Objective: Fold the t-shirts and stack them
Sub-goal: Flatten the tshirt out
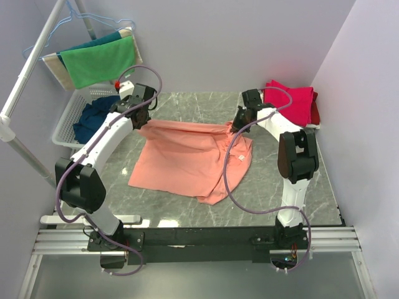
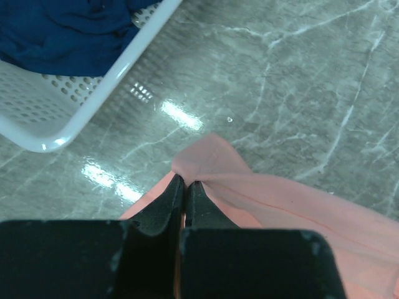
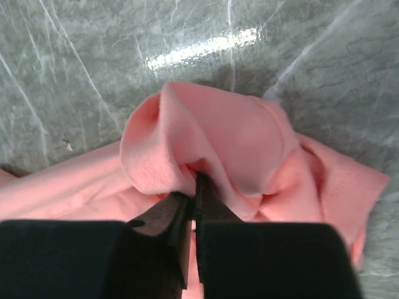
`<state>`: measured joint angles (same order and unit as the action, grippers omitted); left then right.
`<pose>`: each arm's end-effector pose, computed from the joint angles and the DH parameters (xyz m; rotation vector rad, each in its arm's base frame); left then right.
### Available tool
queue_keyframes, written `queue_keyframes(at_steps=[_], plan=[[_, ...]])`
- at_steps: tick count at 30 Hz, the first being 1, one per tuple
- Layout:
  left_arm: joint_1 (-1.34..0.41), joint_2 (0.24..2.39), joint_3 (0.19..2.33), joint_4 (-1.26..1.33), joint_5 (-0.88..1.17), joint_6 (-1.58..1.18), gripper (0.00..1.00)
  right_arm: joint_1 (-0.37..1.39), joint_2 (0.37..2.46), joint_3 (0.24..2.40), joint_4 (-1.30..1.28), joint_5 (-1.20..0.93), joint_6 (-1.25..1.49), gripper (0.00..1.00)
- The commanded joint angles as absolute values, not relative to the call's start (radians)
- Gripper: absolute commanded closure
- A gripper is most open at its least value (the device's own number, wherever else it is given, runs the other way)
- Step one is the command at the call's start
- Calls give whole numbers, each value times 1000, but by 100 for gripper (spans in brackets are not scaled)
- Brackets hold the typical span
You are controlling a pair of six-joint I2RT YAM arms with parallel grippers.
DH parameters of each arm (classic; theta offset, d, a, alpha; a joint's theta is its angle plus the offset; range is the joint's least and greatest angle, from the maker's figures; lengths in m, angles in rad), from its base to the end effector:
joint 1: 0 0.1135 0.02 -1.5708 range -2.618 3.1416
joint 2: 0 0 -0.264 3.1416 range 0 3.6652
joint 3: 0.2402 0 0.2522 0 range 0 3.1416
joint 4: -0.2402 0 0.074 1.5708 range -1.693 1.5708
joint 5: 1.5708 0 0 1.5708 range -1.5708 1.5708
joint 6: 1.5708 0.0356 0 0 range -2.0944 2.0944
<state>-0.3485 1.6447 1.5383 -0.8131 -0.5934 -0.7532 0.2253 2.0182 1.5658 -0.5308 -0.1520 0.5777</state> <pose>0.3378 -0.1016 0.3281 -0.6906 2.1920 0.1915 0.4289 0.1038 0.2075 0.3992 2.5856 0.4926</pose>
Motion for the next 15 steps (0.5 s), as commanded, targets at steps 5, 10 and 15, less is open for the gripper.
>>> queue_keyframes(at_steps=[5, 10, 15], plan=[[-315, 1603, 1565, -810, -620, -707, 99, 222, 1936, 1585, -514, -132, 577, 100], [-298, 1595, 1592, -815, -603, -678, 99, 222, 1882, 1614, -540, -91, 574, 100], [-276, 1588, 1686, -841, -568, -635, 99, 222, 1763, 1676, -586, -60, 560, 100]])
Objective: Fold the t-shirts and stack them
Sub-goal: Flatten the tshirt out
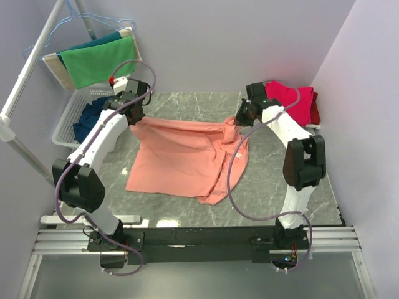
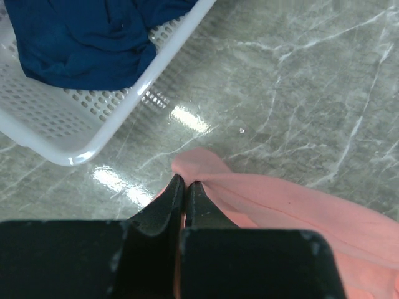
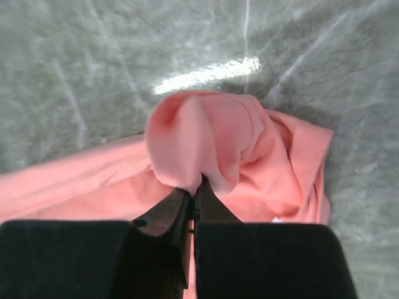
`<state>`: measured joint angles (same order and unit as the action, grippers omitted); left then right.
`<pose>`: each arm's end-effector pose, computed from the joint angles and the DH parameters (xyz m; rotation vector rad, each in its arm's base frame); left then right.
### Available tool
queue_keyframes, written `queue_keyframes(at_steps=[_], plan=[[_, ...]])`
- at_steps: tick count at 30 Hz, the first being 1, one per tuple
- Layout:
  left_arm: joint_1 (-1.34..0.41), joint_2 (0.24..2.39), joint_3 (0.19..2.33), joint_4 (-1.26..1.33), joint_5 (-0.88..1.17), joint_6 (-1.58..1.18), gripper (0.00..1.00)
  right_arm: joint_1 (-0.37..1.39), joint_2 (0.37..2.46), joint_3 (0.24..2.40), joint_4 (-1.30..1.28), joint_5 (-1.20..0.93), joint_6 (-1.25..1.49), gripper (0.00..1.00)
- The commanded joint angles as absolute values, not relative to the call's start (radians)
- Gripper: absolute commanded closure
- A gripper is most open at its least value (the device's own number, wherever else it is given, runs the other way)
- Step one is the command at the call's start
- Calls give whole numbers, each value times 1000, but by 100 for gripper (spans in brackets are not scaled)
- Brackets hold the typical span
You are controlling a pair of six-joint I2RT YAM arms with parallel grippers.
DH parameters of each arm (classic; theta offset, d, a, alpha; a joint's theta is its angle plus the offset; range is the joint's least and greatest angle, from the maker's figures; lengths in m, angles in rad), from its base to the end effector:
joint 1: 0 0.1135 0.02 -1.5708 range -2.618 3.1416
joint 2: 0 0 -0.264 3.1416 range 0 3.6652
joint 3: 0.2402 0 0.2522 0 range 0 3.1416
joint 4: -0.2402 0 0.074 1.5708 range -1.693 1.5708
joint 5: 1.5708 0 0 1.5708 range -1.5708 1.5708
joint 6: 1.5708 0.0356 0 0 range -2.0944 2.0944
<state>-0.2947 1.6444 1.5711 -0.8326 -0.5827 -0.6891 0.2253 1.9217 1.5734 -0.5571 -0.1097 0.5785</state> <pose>0.3426 -0.0835 0.3371 -0.6801 2.1958 0.2315 0.4173 0.0996 0.2482 0.3973 2.4997 0.4699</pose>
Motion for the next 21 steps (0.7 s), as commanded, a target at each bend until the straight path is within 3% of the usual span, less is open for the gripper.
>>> queue_keyframes(at_steps=[1, 11, 21], plan=[[-275, 1586, 1701, -845, -561, -631, 99, 222, 1744, 1690, -598, -58, 554, 100], [-201, 1578, 1989, -922, -558, -583, 99, 184, 1470, 1795, -695, -23, 528, 100], [-98, 1435, 2040, -875, -575, -581, 99, 163, 1138, 1562, -477, 133, 531, 100]])
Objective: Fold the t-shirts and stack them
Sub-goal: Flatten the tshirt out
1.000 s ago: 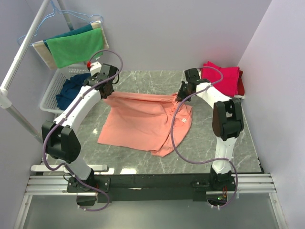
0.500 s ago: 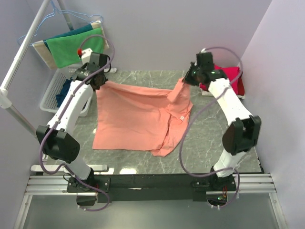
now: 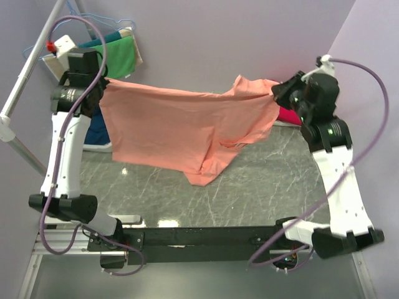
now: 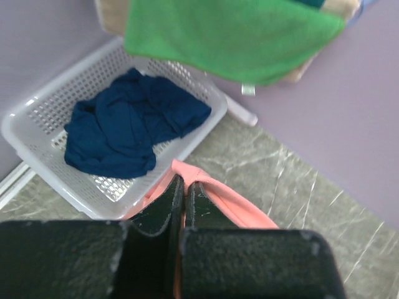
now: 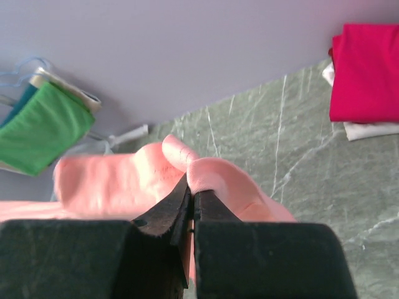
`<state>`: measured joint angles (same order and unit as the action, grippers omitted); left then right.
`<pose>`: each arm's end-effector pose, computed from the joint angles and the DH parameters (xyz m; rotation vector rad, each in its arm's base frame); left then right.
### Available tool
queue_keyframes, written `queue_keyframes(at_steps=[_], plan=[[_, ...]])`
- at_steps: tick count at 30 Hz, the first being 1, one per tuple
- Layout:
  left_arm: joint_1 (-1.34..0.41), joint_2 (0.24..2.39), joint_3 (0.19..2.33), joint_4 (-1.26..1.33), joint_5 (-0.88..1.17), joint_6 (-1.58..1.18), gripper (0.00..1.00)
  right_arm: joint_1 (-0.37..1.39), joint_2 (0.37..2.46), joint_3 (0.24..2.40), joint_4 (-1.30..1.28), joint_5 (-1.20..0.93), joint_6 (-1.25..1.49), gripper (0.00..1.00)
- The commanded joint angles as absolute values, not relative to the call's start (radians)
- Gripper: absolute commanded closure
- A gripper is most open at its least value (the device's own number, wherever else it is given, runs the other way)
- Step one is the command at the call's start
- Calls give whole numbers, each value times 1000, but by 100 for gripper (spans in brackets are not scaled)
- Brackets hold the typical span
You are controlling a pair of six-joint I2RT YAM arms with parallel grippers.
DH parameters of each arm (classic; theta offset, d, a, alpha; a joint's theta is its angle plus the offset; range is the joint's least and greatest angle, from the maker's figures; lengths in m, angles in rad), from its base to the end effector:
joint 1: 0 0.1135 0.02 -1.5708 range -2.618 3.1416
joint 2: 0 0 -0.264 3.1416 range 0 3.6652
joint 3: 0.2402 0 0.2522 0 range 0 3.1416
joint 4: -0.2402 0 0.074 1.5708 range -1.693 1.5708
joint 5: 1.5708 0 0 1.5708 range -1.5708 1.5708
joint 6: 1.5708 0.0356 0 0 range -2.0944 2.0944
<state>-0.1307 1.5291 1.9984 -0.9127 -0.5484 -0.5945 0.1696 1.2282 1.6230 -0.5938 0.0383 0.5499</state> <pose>0.2945 -0.0200 0.4968 -0.7720 1.7867 0.0743 0.2385 0.0395 0.4901 0.3669 1.7575 0.4851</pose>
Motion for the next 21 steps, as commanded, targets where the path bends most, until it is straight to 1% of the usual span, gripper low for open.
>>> queue_keyframes(at_steps=[1, 5, 6, 9, 13, 21], plan=[[-89, 1415, 2033, -858, -563, -578, 99, 163, 1109, 1554, -460, 135, 525, 100], [-78, 1313, 1965, -737, -447, -554, 99, 164, 1074, 1601, -462, 103, 476, 100], [-77, 1278, 1954, -698, -375, -551, 99, 163, 1071, 1618, -468, 74, 459, 100], [-78, 1240, 1948, -675, -276, -543, 99, 163, 1039, 1672, -472, 3, 433, 100], [-77, 1195, 1965, -660, -129, -528, 99, 163, 944, 1727, -457, -95, 399, 100], [-78, 976, 1916, -611, 26, -497, 99, 163, 804, 1861, -451, -193, 305, 100]])
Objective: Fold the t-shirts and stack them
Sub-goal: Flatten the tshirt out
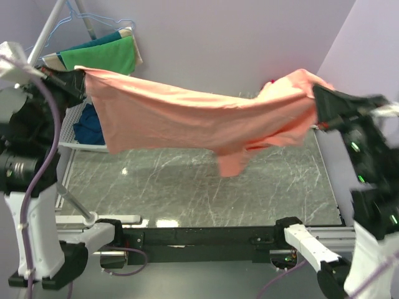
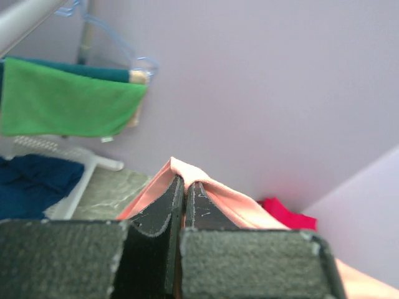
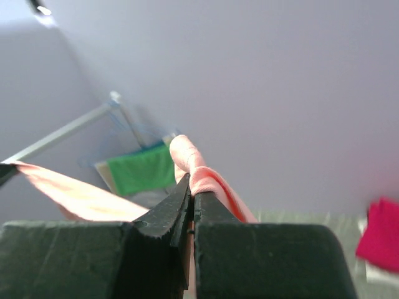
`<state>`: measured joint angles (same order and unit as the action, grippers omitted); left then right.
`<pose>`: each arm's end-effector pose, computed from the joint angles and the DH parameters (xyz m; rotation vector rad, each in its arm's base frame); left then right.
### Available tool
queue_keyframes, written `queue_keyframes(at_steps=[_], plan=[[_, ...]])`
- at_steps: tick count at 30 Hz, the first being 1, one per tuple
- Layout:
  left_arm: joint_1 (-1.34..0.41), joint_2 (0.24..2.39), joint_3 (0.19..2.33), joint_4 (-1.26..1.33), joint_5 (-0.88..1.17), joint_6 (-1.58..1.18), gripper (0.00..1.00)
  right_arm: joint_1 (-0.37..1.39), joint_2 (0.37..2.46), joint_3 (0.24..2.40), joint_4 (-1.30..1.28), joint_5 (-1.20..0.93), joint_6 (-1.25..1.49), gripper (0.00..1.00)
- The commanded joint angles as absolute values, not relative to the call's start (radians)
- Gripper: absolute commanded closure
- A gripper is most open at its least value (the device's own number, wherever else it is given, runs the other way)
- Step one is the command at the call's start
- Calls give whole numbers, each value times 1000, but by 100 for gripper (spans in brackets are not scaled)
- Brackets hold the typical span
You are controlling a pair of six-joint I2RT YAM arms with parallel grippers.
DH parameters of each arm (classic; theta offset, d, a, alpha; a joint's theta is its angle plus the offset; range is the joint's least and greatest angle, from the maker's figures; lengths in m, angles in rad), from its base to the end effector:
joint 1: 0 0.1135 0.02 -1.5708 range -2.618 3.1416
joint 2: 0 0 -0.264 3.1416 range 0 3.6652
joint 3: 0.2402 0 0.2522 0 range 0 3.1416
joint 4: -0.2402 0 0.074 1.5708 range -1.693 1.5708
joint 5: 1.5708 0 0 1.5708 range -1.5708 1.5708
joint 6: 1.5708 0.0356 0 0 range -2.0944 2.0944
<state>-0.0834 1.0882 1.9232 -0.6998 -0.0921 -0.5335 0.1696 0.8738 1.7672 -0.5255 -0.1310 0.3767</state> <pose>0.1257 -0.0072 0.5840 -0.3979 1.3953 -0.4401 0.0577 0.0146 0.5837 0.0101 1.2246 0.5562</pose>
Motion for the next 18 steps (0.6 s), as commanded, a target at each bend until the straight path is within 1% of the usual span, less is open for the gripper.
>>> queue_keyframes(at_steps=[1, 5, 7, 9, 12, 18], plan=[[-78, 954, 1910, -607, 29, -494, 99, 161, 789, 1877, -456, -204, 301, 100], [-78, 884, 1930, -615, 3, -486, 99, 163, 753, 1917, -425, -248, 313, 100], [-78, 877, 1937, -615, 3, -486, 99, 163, 750, 1924, -401, -256, 325, 100], [-78, 885, 1928, -594, -44, -489, 99, 163, 759, 1922, -382, -250, 331, 100], [-78, 943, 1921, -588, -74, -503, 99, 163, 791, 1881, -356, -198, 328, 100], [-78, 1094, 1852, -549, -110, -540, 99, 163, 932, 1767, -321, -118, 319, 100]])
